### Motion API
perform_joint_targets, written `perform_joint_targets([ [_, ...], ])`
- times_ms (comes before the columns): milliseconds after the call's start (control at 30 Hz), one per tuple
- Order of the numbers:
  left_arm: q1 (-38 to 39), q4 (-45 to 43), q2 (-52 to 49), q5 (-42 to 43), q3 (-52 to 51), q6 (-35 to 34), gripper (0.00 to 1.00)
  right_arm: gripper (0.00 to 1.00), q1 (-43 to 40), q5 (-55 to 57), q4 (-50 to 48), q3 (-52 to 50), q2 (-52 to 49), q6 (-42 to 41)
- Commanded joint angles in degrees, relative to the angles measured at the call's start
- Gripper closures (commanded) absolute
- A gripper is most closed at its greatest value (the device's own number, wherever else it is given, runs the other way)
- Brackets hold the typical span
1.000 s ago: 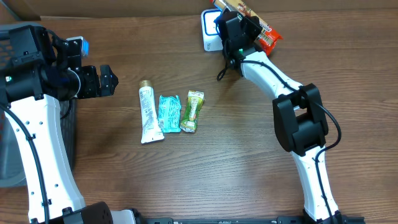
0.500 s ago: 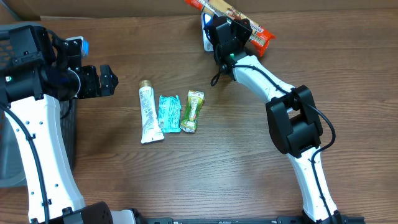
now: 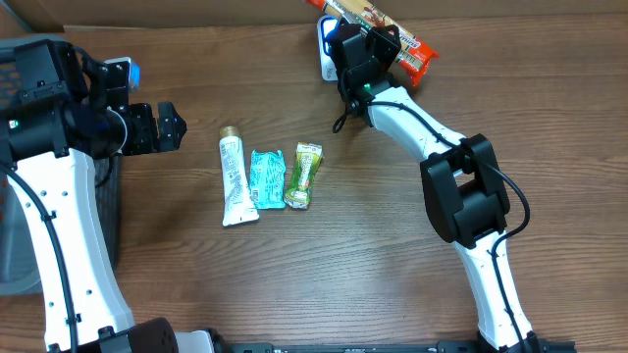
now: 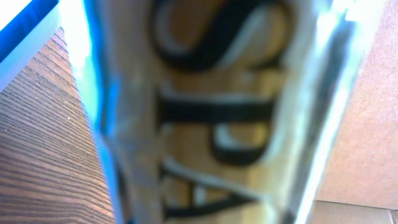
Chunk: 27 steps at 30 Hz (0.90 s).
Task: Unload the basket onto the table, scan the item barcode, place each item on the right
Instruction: 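Carry the spaghetti pack to the right side of the table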
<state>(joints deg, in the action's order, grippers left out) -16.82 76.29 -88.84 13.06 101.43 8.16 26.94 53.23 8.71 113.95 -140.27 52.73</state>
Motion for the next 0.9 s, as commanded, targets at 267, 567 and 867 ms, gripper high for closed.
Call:
perform_joint_targets([
  [267, 0.1, 0.0, -0.4, -0.2, 0.6, 1.5, 0.01, 0.96, 2.9, -7.1, 18.6, 1.5, 10.9, -15.4],
  [567, 0.1, -0.1, -0.4, -0.2, 0.6, 1.5, 0.01, 0.96, -4.2, -48.5, 46.2, 1.5, 28.2, -47.5],
  [867, 0.1, -0.1, -0.4, -0.2, 0.6, 1.5, 0.0, 0.96, -27.5, -73.7, 57.1, -4.0, 26.9, -62.1],
])
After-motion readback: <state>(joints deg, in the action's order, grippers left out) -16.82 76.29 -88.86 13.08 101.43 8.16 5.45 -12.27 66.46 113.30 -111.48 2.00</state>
